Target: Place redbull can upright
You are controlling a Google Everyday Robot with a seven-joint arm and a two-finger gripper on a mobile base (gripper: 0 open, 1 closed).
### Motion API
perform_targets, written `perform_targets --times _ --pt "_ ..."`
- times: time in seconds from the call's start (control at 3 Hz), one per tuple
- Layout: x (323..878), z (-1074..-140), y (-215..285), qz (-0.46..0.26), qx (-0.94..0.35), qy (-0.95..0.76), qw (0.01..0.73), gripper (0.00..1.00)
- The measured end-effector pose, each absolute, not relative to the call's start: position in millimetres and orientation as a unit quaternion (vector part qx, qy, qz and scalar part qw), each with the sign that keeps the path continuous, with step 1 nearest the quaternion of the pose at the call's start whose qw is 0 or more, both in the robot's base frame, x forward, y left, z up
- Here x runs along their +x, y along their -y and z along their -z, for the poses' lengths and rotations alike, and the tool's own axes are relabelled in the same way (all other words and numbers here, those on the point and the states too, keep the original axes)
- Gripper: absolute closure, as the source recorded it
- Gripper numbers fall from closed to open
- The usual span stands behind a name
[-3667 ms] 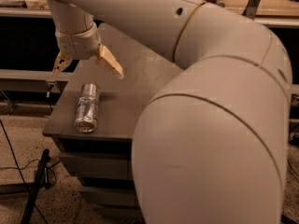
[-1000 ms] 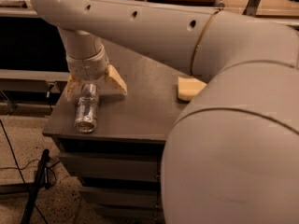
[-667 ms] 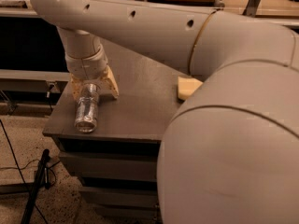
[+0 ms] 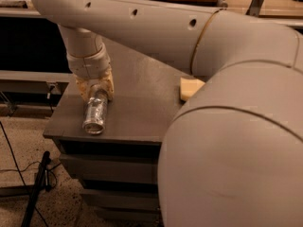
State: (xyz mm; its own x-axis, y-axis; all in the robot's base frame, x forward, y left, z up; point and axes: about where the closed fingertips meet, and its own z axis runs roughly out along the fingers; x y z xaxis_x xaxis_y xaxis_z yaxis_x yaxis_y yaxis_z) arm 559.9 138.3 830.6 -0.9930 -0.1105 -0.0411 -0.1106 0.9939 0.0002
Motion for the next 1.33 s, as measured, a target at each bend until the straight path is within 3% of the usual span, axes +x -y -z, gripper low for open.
perform_targets --times 0.33,0.67,1.33 --pt "562.4 -830.7 -140.3 -0.008 -0.055 -0.998 0.016 1.0" --pt "562.4 -830.7 -140.3 -0.008 -0.055 -0.998 0.016 1.0" --pt "592.4 -855.9 -121.1 -0.074 -0.091 -0.992 0.053 1.0"
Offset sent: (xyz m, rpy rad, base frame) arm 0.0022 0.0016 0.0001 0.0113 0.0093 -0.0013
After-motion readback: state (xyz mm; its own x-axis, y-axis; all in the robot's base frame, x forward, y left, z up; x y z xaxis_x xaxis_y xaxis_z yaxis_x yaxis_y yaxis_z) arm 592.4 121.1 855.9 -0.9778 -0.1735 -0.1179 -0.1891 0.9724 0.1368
